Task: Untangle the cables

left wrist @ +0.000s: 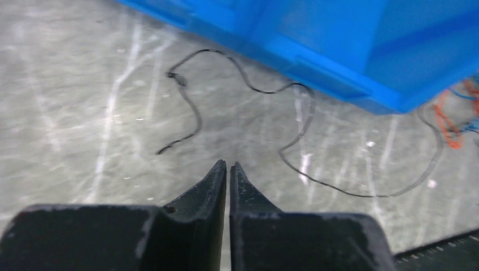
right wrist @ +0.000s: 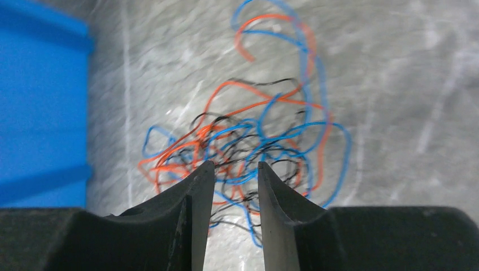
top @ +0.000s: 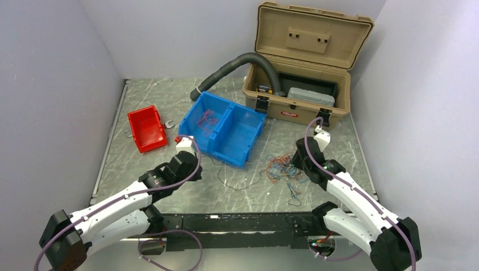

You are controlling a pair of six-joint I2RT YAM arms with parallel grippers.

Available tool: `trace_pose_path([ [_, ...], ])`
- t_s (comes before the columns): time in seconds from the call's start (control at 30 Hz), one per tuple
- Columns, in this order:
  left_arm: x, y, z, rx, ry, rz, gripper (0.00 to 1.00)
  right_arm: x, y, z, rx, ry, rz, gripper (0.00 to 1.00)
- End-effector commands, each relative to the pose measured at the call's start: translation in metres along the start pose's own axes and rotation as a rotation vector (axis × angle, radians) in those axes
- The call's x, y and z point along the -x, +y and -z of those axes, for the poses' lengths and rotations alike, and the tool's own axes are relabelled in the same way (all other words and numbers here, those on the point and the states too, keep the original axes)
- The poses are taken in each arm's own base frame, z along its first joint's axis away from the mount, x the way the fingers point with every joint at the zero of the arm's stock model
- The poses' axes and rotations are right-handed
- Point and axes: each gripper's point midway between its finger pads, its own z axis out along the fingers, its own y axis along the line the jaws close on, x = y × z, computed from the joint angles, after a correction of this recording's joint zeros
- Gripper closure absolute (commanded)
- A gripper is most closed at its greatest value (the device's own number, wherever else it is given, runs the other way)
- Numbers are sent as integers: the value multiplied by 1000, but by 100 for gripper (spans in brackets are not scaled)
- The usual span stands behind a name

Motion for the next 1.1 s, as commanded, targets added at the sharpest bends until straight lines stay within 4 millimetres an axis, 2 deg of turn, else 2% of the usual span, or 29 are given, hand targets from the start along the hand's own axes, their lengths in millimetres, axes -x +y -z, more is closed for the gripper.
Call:
trace_pose_path([
  [0.0,10,-50,0,-246,-22,-50,81,-15,48,7,292,75,105,62],
  [0.07,12,-63,1,-301,-29,-63,67,-21,50,6,306,101,108,61],
  [0.13,14,-72,3,-343,-37,-81,54,-24,48,4,293,117,122,55],
  [0.23,17,-85,7,-386,-51,-106,43,-25,47,4,289,124,150,46],
  [0.37,19,-94,12,-411,-69,-134,39,-43,53,-3,318,200,187,44],
  [0.47,20,-98,14,-429,-80,-131,38,-71,55,-14,322,287,195,44],
  [0.53,21,-98,14,-426,-83,-127,38,-89,65,-11,363,322,201,44],
  [0.67,21,-95,15,-411,-82,-127,38,-121,110,21,547,362,228,43],
  [0.77,21,-94,16,-404,-84,-128,37,-139,159,73,785,451,209,42],
  [0.83,22,-94,16,-406,-85,-127,37,-132,186,105,919,446,201,42],
  [0.9,22,-96,16,-410,-81,-129,37,-119,195,120,953,416,208,41],
  [0.97,20,-97,15,-417,-75,-131,37,-102,191,121,906,359,230,40],
  [1.07,19,-102,14,-432,-69,-138,36,-75,168,105,739,241,274,37],
])
